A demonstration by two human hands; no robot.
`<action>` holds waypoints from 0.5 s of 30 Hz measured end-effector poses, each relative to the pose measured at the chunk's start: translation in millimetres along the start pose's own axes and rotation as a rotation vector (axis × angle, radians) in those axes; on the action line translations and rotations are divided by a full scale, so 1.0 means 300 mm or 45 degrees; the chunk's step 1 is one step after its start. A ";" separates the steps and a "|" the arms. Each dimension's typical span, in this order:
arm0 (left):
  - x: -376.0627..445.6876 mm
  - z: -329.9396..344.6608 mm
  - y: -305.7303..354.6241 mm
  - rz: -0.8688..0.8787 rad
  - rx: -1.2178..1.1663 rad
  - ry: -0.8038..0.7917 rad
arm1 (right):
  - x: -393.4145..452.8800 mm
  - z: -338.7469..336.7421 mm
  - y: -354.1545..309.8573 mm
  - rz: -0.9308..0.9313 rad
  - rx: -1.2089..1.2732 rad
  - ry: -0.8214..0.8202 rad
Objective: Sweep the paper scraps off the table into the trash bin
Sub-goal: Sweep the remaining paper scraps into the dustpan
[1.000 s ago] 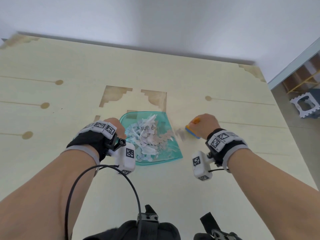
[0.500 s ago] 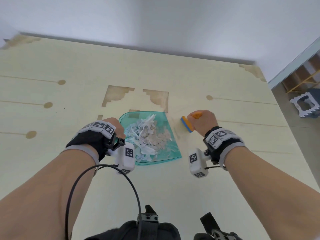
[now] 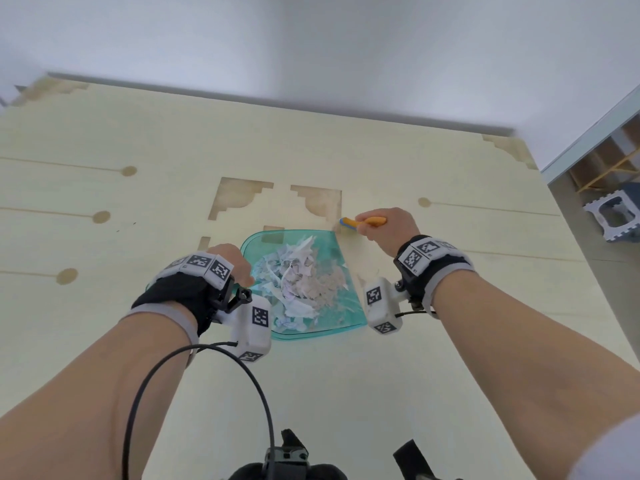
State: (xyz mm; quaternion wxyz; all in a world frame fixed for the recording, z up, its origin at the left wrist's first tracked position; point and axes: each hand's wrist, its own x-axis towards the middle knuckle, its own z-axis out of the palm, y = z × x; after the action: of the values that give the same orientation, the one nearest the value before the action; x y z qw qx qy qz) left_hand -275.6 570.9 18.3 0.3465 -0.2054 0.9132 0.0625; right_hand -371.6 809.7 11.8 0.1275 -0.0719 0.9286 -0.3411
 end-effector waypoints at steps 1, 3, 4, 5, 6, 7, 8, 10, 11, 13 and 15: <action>-0.012 -0.005 -0.008 0.006 0.026 -0.022 | -0.001 0.004 -0.002 0.010 -0.040 -0.043; -0.009 0.001 -0.027 0.019 -0.025 -0.028 | -0.019 0.011 0.000 0.039 -0.235 -0.115; -0.008 0.001 -0.036 0.007 -0.080 -0.026 | -0.032 0.011 0.003 0.072 -0.299 -0.137; 0.000 0.002 -0.046 -0.012 -0.126 -0.020 | -0.044 0.007 0.011 0.097 -0.296 -0.152; 0.009 0.004 -0.059 -0.040 -0.212 -0.005 | -0.054 -0.005 0.019 0.124 -0.212 -0.163; 0.010 0.002 -0.071 -0.054 -0.260 0.025 | -0.061 -0.023 0.025 0.151 -0.062 -0.150; 0.007 -0.001 -0.081 -0.064 -0.293 0.054 | -0.063 -0.046 0.028 0.169 0.103 -0.102; 0.016 0.000 -0.100 -0.079 -0.329 0.088 | -0.051 -0.095 0.046 0.156 0.274 0.079; 0.016 -0.002 -0.105 -0.088 -0.339 0.095 | -0.043 -0.114 0.060 0.145 0.230 0.158; 0.015 -0.005 -0.109 -0.102 -0.360 0.120 | -0.041 -0.122 0.086 0.179 0.061 0.206; 0.024 -0.002 -0.114 -0.108 -0.368 0.132 | -0.059 -0.084 0.091 0.150 -0.093 0.127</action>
State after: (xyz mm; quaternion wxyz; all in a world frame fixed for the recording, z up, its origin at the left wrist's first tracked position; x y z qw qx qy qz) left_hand -266.6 537.4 14.8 0.2679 -0.2945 0.9018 0.1679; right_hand -363.2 849.8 15.9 0.0983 -0.0046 0.9482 -0.3022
